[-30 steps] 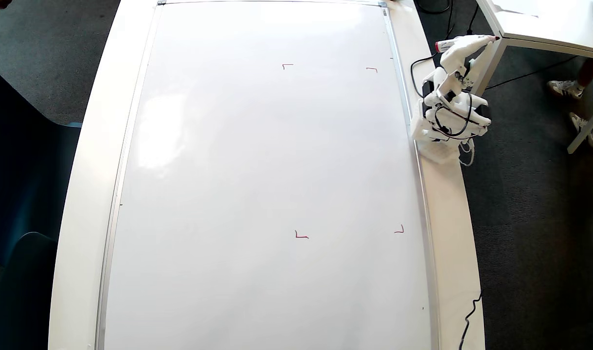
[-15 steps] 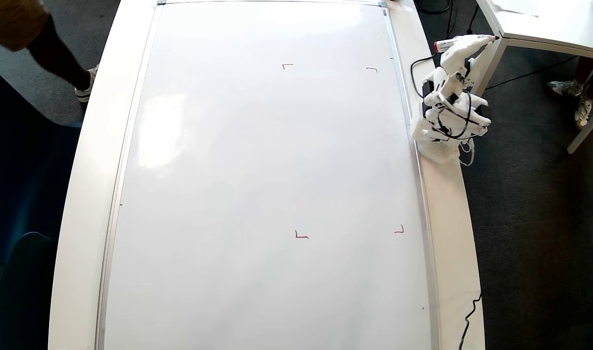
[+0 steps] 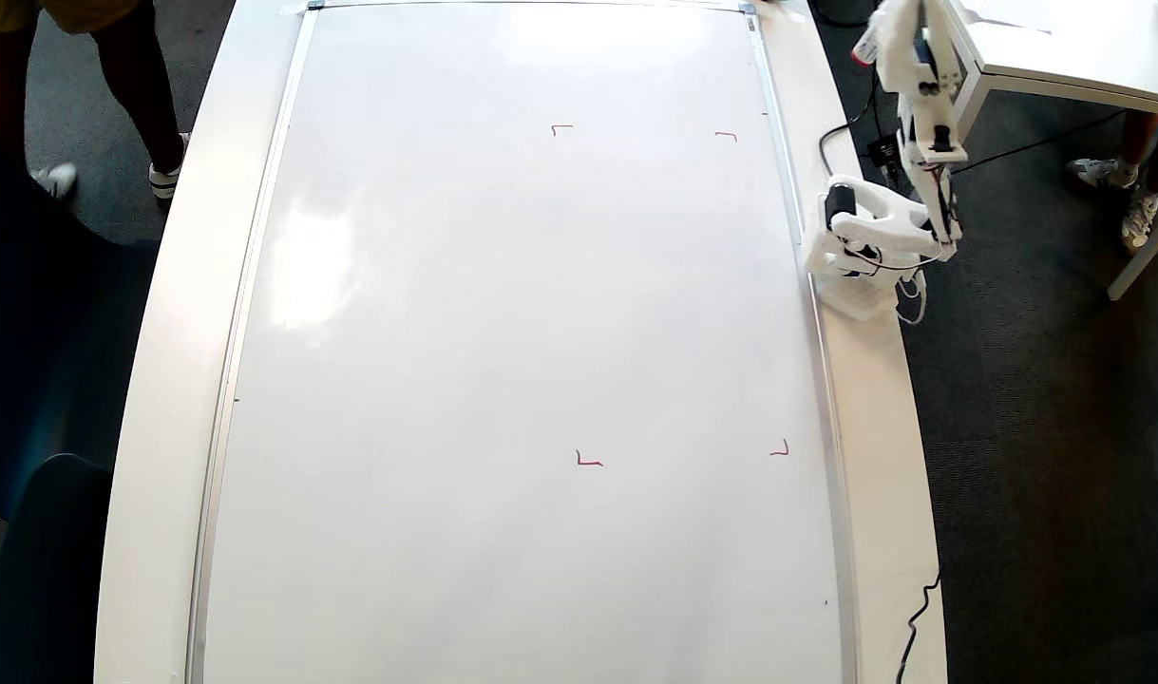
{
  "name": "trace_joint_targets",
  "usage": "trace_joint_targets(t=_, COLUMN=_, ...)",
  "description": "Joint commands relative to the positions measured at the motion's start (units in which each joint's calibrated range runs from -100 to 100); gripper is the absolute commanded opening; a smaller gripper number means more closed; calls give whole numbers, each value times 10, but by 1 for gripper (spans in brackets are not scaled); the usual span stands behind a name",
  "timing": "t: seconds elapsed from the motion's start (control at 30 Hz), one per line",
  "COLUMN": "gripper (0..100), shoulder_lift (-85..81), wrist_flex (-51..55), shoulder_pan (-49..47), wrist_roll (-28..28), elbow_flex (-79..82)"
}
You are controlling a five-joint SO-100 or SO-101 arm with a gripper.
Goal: Draw on a whiteboard a robot head using a pen attached to the gripper
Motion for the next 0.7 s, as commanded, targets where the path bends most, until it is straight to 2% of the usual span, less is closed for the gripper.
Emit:
trace_joint_targets(t=0.0, gripper=1, shoulder_lift=115, wrist_flex=164, shoulder_pan=0, wrist_roll=-3, elbow_flex=-95)
trace_joint_targets(t=0.23, gripper=1, shoulder_lift=365, wrist_flex=346, shoulder_pan=-73, wrist_roll=-1, elbow_flex=-308)
trace_joint_targets(t=0.43, gripper=1, shoulder_lift=584, wrist_flex=631, shoulder_pan=-163, wrist_roll=-3, elbow_flex=-515)
trace_joint_targets(t=0.67, gripper=1, shoulder_lift=777, wrist_flex=807, shoulder_pan=-244, wrist_roll=-3, elbow_flex=-646)
